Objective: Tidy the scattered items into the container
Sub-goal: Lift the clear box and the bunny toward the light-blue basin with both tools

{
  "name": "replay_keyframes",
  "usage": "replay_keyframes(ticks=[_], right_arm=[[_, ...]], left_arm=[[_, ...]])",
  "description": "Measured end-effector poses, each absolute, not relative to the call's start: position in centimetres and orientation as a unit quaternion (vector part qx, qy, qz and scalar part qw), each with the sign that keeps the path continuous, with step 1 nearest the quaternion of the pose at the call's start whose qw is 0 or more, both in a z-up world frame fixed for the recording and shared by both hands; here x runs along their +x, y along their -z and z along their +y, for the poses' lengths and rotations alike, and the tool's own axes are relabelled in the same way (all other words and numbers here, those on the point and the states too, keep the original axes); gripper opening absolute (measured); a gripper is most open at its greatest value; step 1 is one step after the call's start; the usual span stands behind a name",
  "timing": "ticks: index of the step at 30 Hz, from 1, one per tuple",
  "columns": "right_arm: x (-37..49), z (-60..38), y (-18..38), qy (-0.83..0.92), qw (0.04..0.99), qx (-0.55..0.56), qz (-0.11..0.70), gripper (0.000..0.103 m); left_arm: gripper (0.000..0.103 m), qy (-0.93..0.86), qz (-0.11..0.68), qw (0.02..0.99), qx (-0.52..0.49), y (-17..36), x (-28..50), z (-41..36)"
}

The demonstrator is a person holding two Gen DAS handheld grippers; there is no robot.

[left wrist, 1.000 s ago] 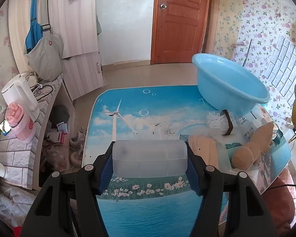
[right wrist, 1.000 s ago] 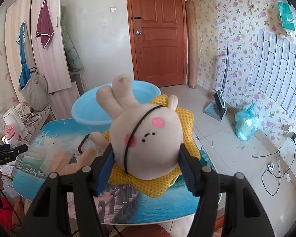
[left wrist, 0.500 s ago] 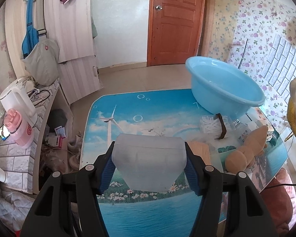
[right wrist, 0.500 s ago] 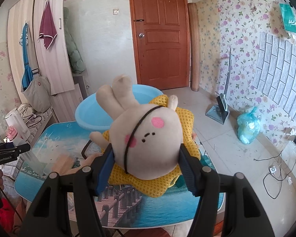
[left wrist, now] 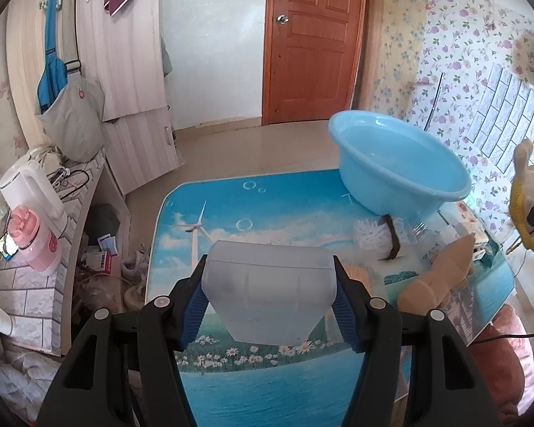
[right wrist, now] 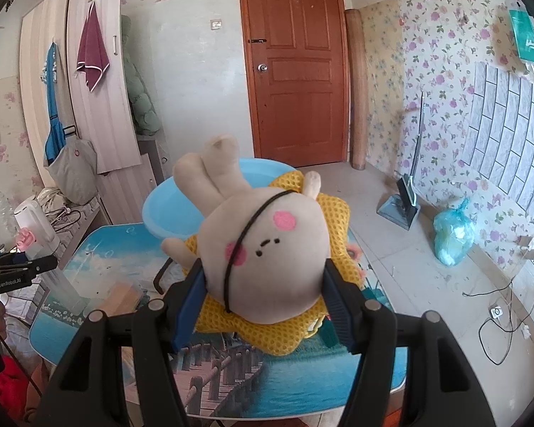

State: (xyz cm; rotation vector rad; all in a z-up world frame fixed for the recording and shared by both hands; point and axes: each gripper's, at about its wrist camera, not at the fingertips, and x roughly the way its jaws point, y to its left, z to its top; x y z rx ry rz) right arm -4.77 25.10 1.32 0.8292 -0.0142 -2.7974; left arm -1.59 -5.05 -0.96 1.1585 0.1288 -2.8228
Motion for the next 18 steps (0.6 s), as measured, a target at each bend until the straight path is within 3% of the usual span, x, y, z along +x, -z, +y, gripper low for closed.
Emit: replay_keyframes(ticks=[18], right_arm=[[-8.6,23.6,-3.4,0.954,0.151,0.257,-0.010,0.062]], left_arm=[[0.061,0.942,0.018,-0.004,0.334,-5.6,-5.7,-1.0]])
